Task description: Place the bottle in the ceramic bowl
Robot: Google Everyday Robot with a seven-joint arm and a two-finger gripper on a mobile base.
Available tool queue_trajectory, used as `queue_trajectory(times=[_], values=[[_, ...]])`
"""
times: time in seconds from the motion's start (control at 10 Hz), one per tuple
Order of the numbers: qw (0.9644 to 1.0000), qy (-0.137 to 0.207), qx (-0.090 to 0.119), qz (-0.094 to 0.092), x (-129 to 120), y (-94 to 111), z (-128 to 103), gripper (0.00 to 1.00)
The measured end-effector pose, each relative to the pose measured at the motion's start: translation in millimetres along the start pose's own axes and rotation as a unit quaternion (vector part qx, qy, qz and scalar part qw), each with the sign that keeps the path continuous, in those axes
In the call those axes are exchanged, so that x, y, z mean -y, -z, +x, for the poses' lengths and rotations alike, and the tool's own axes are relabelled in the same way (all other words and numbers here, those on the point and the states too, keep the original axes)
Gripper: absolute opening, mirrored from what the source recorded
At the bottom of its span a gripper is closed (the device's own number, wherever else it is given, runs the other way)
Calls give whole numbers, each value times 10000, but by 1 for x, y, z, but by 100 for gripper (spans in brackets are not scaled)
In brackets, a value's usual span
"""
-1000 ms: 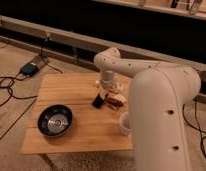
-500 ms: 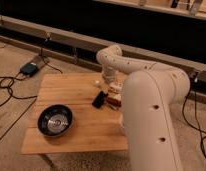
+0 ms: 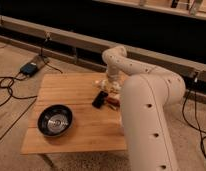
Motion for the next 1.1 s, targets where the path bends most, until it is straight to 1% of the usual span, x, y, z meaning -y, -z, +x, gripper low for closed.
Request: queue_trajectory(times=[0.3,0.6,1.0,1.1], values=[[9998,170,-71,47,14,-9,-5,65],[9993,332,-151,44,20,-20,-14,65],[9986,479,-217,-44,24,-40,-22,65],[9985,487,-230,-61,24,-44,-23,62]])
